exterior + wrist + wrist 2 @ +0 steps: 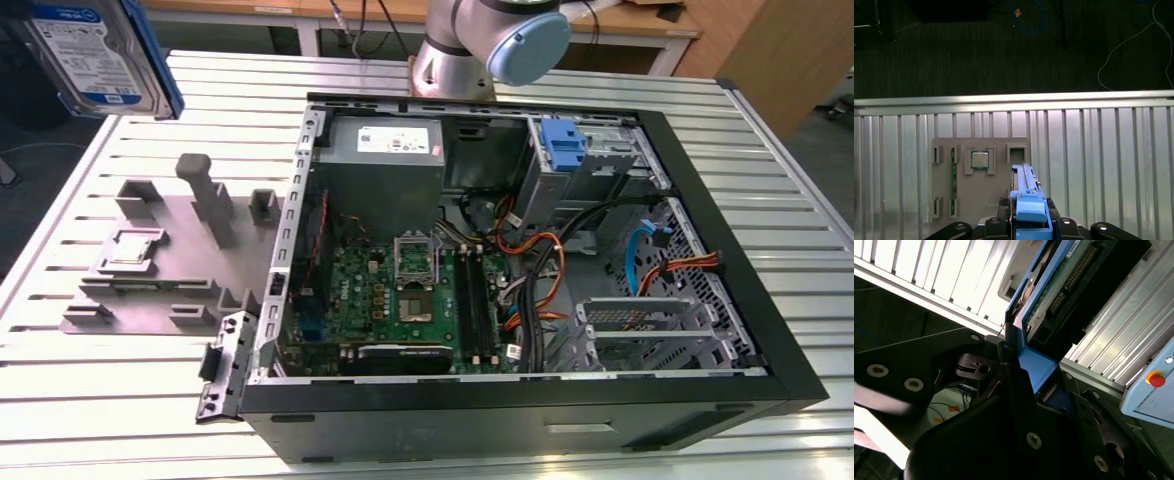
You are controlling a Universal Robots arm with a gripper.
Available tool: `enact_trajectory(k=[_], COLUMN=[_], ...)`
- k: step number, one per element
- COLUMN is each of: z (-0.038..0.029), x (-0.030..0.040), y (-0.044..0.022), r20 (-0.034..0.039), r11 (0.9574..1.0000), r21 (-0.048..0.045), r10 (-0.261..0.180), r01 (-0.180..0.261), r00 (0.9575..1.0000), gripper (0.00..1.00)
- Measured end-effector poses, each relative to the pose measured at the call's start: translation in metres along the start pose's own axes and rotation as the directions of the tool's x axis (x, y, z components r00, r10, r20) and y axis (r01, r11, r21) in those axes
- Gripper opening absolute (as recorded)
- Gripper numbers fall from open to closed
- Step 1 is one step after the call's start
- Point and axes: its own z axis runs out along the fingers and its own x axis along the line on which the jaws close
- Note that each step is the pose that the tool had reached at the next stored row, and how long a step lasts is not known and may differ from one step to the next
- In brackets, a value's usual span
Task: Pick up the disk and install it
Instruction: 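Pick up the disk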
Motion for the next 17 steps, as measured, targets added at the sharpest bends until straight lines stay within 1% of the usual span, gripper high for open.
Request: enact_trajectory(k=[17], z=[-0.0045], x=[-0.0002], y=[0.0000], r20=[0.0000], r11=[1.0000], r21=[0.0000], r10=[0.000], r01=[0.000], r00=[1.0000], gripper=[0.37])
